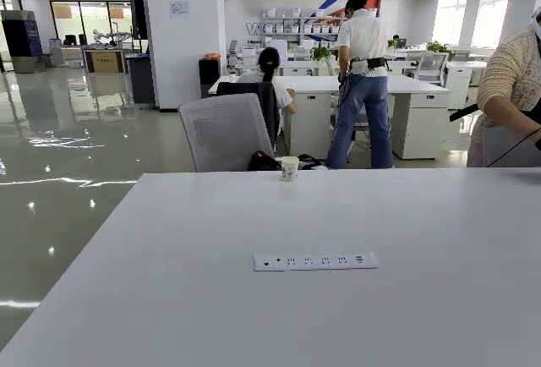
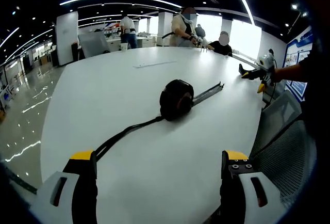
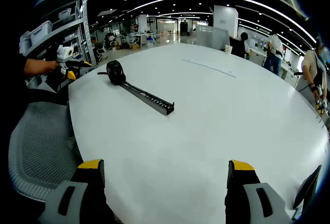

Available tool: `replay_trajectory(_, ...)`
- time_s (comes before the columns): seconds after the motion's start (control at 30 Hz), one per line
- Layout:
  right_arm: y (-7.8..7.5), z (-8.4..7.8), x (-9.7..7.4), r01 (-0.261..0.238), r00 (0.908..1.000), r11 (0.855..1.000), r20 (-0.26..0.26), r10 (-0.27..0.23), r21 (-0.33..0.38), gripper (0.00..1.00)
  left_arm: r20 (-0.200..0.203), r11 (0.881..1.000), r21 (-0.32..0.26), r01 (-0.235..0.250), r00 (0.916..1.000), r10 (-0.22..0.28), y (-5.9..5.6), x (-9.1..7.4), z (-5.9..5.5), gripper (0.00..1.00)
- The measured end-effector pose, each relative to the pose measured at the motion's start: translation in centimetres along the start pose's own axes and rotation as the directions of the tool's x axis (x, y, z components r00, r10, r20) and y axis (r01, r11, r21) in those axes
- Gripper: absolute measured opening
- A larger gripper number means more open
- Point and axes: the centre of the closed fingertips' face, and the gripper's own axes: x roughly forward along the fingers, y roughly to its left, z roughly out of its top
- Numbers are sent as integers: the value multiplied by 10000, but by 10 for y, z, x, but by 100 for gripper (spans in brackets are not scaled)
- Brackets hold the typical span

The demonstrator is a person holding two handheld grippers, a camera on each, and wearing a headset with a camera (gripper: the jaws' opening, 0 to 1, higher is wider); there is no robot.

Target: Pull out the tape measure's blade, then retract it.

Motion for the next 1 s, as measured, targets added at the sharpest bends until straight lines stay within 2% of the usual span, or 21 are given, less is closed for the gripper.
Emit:
replay_trajectory(0.2, 3, 1, -2, -32, 9999, 9997, 98, 34, -224, 99, -124, 9998, 63, 182, 9998, -181, -6, 1, -3, 99)
replay_trajectory(0.33, 3, -2, -6, 20, 9999, 9991, 153, -13, -424, 99, -172, 9979, 545, 359, 9992, -350, -8, 2, -4, 99)
replay_trajectory(0.43, 1, -3, -10, 63, 9997, 9995, 239, -55, -311, 99, -297, 9973, 602, 413, 9988, -396, -9, 1, -6, 99)
replay_trajectory(0.5, 0, -1, -11, 74, 9995, 9996, 304, -65, -283, 99, -215, 9962, 752, 431, 9989, -416, -10, 0, -3, 99)
replay_trajectory(0.7, 0, 0, -11, 101, 9993, 9994, 377, -89, -335, 99, -257, 9964, 694, 478, 9986, -461, -10, 1, -2, 99)
replay_trajectory(0.87, -1, -5, -10, 44, 9999, 9993, 165, -38, -363, 99, -381, 9973, 570, 458, 9983, -436, -10, 3, -2, 99)
replay_trajectory(1.0, 0, -3, -11, -2, 9998, 9989, 183, 11, -476, 99, -336, 9972, 579, 477, 9984, -458, -11, 6, 1, 99)
